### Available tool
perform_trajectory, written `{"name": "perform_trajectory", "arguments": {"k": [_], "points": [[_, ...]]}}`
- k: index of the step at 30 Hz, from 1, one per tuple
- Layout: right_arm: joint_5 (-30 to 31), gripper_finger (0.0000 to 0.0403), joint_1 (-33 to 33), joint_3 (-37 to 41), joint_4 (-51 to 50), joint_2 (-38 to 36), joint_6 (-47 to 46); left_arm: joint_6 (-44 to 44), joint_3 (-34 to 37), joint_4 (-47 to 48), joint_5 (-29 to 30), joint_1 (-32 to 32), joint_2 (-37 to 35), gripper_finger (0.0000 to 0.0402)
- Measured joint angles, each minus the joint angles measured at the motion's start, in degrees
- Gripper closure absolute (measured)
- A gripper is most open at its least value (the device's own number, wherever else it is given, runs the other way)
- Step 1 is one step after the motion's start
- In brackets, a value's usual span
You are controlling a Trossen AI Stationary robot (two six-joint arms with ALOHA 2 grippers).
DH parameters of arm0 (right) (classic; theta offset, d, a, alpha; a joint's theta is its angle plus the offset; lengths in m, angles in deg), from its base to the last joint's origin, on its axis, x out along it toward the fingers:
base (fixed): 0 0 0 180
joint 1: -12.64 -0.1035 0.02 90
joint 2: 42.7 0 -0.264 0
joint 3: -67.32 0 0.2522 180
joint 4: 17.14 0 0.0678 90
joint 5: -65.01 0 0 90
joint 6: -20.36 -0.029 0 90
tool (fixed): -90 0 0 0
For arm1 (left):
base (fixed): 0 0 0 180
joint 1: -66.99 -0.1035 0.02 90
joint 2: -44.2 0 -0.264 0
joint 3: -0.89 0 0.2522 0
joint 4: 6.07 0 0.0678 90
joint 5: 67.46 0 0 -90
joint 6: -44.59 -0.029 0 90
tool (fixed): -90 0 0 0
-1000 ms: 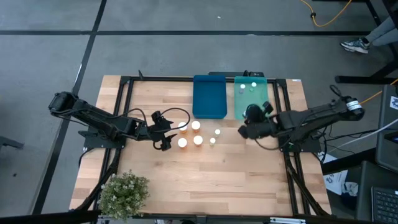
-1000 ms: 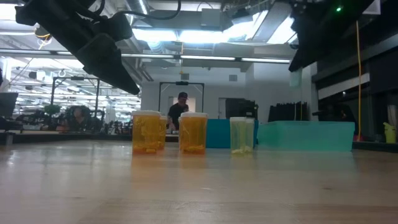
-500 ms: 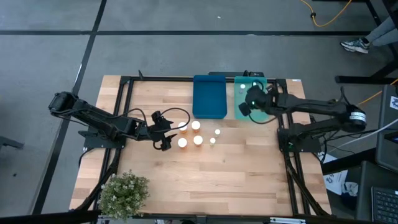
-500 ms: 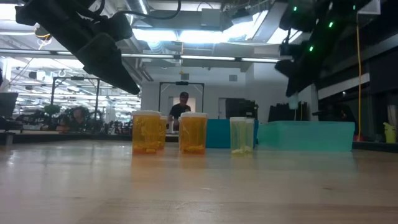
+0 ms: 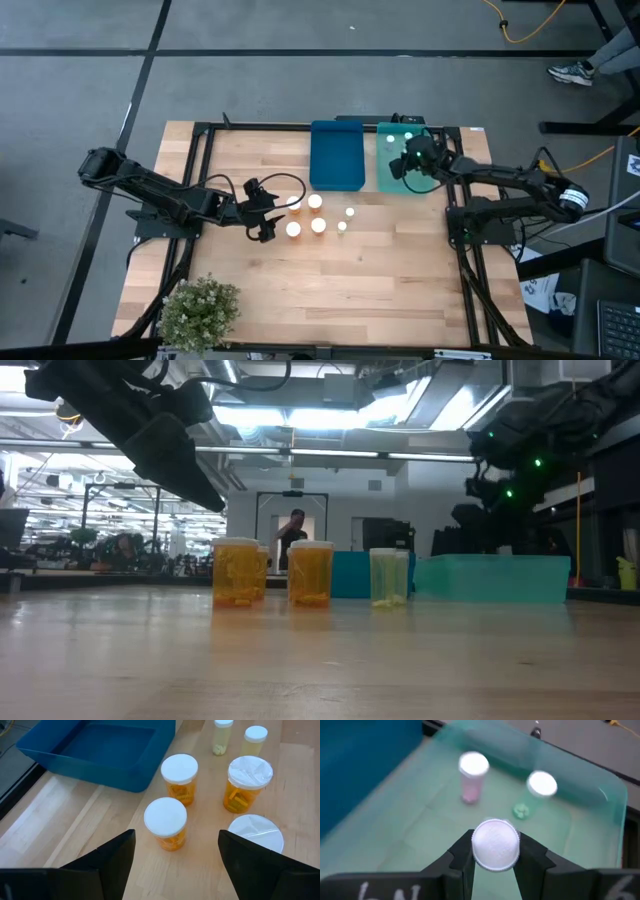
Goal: Pick and place medicine bottles into bin by pill shape (circle, oval)
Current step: Put the blue pill bottle into the green transparent bin
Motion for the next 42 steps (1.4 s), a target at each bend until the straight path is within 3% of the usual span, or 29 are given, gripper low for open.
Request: {"name": "perform_trajectory", "arguments": {"k": [6,22,42], "points": [[-0.09,0.0297,1.22,3.65,2.66,0.00,1.68,0.00,0.00,0.00,0.00,0.00,-0.02,0.0124],[-4.05,0.0298,2.50,3.75,5.31,2.72,3.89,0.00,0.00,0.02,0.02,0.00,0.00,0.0124],[-4.02,0.0251,4.06,3.76,6.26,3.43,4.15,0.00,0.00,0.04,0.02,0.02,-0.01,0.0124]]}}
